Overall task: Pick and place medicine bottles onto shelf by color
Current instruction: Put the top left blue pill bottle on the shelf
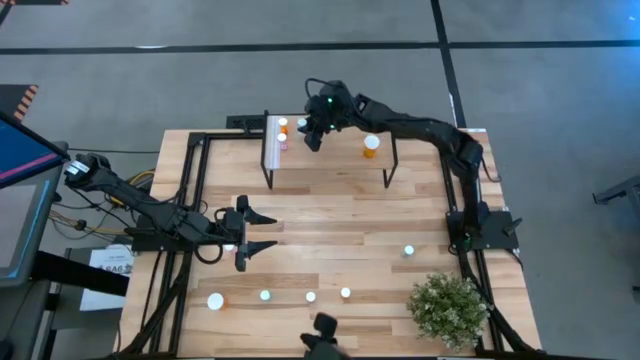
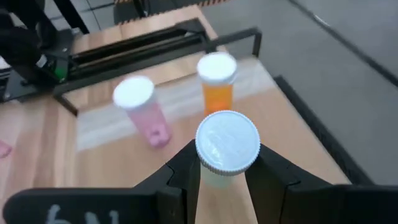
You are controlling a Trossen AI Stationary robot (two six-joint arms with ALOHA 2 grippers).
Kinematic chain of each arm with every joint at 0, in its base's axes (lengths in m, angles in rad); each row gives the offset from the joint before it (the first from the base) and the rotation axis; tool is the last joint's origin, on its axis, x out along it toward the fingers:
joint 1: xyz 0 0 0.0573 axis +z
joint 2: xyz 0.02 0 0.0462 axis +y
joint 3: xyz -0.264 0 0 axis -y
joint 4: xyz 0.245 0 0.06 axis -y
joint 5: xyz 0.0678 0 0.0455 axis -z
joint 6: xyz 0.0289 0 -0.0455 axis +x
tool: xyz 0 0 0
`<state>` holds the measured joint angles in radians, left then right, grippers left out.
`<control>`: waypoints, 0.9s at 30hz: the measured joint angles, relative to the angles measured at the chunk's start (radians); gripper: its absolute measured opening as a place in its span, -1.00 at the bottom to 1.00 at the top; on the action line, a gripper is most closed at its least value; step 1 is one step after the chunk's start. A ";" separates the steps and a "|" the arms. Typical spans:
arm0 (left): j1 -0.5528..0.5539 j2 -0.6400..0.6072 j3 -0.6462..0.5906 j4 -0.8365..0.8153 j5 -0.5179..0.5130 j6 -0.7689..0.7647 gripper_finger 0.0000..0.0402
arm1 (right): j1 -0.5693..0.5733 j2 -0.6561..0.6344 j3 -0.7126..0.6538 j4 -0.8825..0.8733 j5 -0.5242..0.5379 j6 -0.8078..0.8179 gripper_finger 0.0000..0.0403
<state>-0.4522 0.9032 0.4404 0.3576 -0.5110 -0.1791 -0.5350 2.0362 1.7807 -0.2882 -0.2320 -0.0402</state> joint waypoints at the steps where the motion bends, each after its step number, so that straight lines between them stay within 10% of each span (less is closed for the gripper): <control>1: 0.000 0.000 0.000 0.000 0.000 0.000 0.27 | -0.001 0.008 0.012 0.007 0.004 -0.008 -0.36; 27: 0.000 0.000 0.000 0.007 -0.002 0.002 0.27 | -0.010 0.014 0.022 -0.101 0.053 -0.077 -0.36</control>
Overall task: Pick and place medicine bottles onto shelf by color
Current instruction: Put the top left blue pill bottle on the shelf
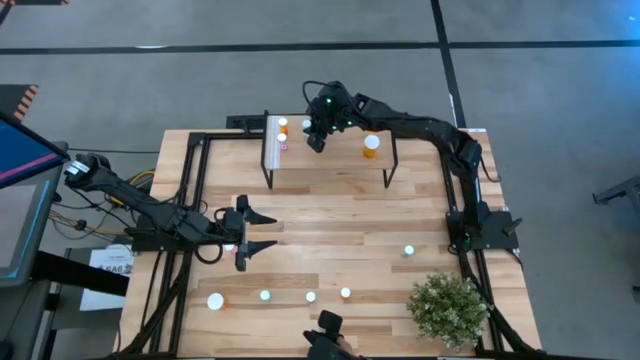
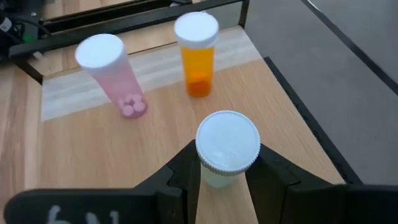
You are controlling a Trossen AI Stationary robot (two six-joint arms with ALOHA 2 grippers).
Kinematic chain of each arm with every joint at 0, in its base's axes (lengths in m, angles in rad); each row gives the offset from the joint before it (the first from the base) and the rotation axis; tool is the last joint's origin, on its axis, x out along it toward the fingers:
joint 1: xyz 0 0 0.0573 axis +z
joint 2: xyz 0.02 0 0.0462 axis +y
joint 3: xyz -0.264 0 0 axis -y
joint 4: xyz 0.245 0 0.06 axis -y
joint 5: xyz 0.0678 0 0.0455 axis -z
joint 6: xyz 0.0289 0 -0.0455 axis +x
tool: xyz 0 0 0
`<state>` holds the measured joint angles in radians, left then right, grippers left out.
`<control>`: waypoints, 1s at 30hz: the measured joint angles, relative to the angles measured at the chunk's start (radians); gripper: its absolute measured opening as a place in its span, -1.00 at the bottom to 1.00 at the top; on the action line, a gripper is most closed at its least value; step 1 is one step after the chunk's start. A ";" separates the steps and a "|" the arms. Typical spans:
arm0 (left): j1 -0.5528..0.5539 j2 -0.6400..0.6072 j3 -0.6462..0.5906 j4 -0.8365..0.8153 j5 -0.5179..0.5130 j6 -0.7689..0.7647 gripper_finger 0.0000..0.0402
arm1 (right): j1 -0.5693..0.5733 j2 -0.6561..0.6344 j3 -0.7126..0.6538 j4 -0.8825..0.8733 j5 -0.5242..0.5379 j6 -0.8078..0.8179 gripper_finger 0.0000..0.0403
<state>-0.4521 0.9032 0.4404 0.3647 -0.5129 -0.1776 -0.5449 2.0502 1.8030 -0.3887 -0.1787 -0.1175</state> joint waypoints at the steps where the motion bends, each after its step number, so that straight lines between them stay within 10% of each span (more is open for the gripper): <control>1: 0.000 0.000 0.000 0.001 0.000 0.000 0.27 | 0.000 0.000 0.000 0.000 0.000 0.000 -0.36; 30: 0.000 0.000 0.000 0.001 0.000 -0.008 0.27 | 0.003 0.000 0.000 -0.065 -0.003 0.007 0.24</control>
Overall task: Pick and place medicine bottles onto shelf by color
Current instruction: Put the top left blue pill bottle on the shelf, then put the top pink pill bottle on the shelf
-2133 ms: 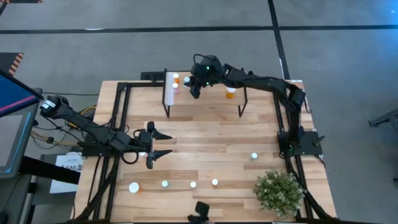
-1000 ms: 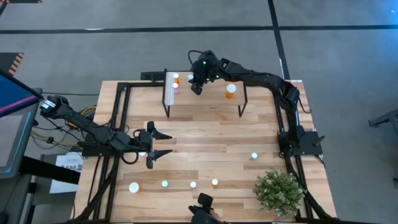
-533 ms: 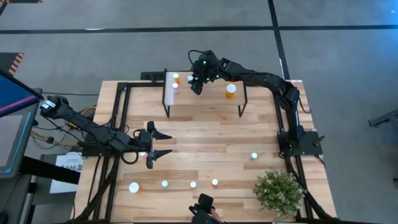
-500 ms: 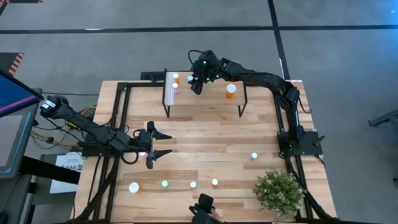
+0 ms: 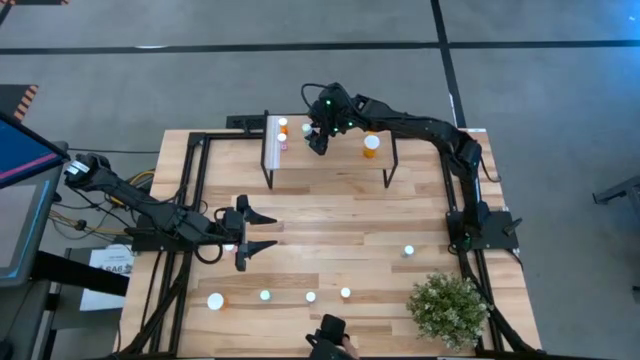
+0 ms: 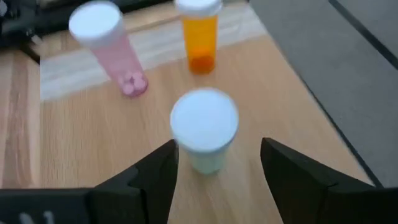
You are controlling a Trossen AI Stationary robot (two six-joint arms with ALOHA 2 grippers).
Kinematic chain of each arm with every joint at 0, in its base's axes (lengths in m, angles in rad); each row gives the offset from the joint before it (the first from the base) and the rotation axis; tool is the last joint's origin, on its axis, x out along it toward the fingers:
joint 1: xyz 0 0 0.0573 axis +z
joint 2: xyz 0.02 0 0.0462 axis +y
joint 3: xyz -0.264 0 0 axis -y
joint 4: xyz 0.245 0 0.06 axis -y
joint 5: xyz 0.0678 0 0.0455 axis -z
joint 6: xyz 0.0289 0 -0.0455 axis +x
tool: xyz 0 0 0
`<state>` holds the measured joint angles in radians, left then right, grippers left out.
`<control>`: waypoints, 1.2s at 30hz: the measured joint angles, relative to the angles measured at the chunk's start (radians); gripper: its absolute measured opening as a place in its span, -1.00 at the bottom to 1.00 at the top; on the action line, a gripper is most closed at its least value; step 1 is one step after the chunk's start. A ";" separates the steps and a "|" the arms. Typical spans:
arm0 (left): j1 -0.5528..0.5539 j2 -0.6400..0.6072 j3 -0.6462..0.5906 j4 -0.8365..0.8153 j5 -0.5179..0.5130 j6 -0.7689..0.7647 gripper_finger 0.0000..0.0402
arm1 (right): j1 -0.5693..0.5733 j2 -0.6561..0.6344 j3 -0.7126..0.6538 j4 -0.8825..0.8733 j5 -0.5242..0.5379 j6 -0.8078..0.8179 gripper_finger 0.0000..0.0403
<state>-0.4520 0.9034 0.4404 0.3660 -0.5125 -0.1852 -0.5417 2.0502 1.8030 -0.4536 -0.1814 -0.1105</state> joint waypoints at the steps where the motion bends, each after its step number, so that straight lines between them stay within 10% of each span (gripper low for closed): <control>1: 0.000 0.000 0.000 0.000 0.000 0.000 0.27 | 0.002 0.000 0.000 -0.009 0.000 -0.004 0.24; 27: 0.000 -0.006 0.018 -0.039 0.000 -0.072 0.27 | 0.064 -0.284 0.074 -0.261 0.000 -0.040 0.24; 36: 0.030 -0.008 0.195 -0.482 -0.023 -0.232 0.27 | 0.248 -0.423 0.072 -0.359 0.000 -0.073 0.24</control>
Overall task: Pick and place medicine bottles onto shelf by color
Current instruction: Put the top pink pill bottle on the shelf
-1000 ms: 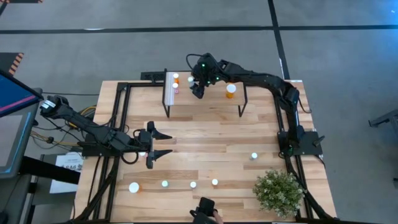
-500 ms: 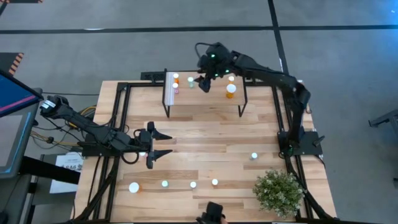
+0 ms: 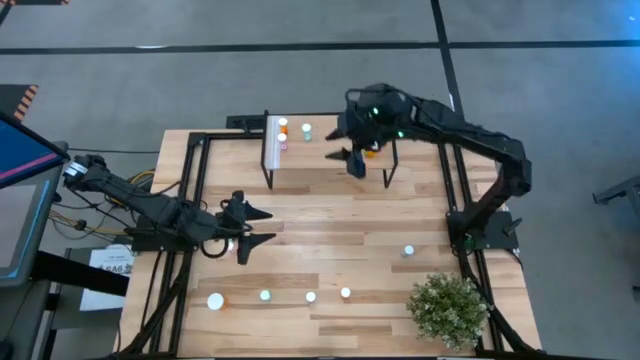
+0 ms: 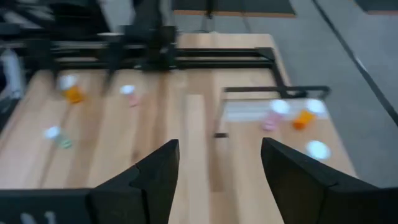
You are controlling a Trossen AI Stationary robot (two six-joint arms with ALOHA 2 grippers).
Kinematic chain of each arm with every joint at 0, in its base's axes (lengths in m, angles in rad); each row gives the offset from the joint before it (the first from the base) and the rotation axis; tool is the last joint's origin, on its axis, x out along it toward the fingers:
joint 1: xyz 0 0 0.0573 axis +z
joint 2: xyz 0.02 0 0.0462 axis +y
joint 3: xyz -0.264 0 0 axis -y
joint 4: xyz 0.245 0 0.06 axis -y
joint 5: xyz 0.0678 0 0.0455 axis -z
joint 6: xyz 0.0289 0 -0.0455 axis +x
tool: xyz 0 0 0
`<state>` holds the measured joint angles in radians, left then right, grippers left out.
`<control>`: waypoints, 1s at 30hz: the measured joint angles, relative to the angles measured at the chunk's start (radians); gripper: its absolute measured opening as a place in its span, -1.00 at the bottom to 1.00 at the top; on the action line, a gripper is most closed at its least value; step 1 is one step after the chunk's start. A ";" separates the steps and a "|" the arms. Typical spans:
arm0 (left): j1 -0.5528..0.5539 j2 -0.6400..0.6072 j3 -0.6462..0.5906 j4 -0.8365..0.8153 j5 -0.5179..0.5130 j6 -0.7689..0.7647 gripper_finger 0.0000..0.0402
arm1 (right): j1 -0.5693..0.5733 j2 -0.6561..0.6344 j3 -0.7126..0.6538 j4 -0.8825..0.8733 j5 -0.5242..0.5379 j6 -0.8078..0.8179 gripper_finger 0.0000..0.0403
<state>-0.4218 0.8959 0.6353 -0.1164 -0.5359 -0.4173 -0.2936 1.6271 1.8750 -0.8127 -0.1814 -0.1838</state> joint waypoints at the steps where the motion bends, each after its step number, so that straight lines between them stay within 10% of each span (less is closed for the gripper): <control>1: 0.001 0.000 0.016 -0.059 -0.004 -0.024 0.27 | 0.022 -0.010 -0.013 0.004 0.000 -0.001 0.24; 19: 0.000 0.000 0.055 -0.551 0.084 -0.365 0.27 | 0.296 -0.403 -0.848 0.672 0.118 0.145 0.24; 30: 0.003 0.000 0.116 -0.862 0.128 -0.567 0.27 | 0.443 -0.413 -0.946 0.805 0.262 0.158 0.24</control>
<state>-0.4187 0.8957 0.7512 -0.9781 -0.4079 -0.9843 0.1494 1.2137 0.9293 -0.0080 0.0803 -0.0257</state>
